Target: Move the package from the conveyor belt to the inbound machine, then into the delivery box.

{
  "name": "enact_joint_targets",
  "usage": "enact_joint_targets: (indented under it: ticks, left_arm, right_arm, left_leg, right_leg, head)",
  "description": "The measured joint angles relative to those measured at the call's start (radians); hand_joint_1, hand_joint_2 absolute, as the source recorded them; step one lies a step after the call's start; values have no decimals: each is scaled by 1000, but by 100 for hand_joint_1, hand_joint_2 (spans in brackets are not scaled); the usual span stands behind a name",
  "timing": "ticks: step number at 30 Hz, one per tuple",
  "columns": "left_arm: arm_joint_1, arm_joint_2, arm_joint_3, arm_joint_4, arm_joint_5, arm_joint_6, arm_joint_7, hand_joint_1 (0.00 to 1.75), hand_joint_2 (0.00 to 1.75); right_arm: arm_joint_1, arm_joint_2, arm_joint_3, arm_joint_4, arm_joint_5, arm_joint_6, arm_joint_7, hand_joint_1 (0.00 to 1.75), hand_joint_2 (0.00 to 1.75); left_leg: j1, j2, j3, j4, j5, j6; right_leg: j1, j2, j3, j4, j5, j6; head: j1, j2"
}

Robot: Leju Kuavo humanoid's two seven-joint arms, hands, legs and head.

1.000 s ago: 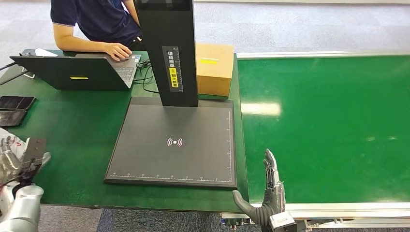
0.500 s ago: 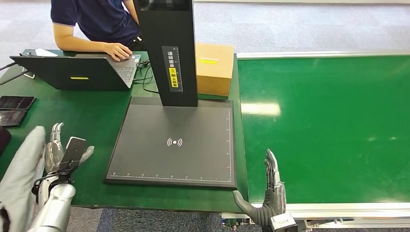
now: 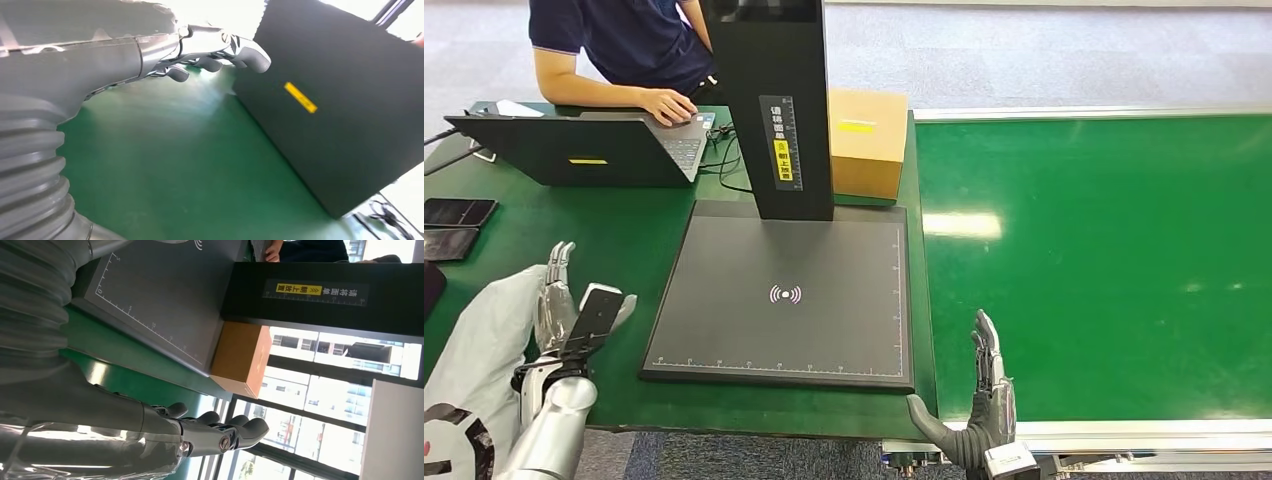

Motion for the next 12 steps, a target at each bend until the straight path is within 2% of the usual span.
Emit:
enact_joint_targets:
  ticks: [6,12]
  left_arm:
    - [22,-15,-40,-63,-36,38,1,0,175]
    - [64,-43,-90,-171,-222,160,94,0,175]
  right_arm:
    - [-1,0,-4,1,1,1,0,0,175]
    - [-2,0,-8,1,6,7,1,0,175]
  left_leg:
    - [0,0,0,0,0,0]
    - [0,0,0,0,0,0]
  right_leg:
    - [0,0,0,0,0,0]
    - [0,0,0,0,0,0]
  head:
    - [0,0]
    - [0,0]
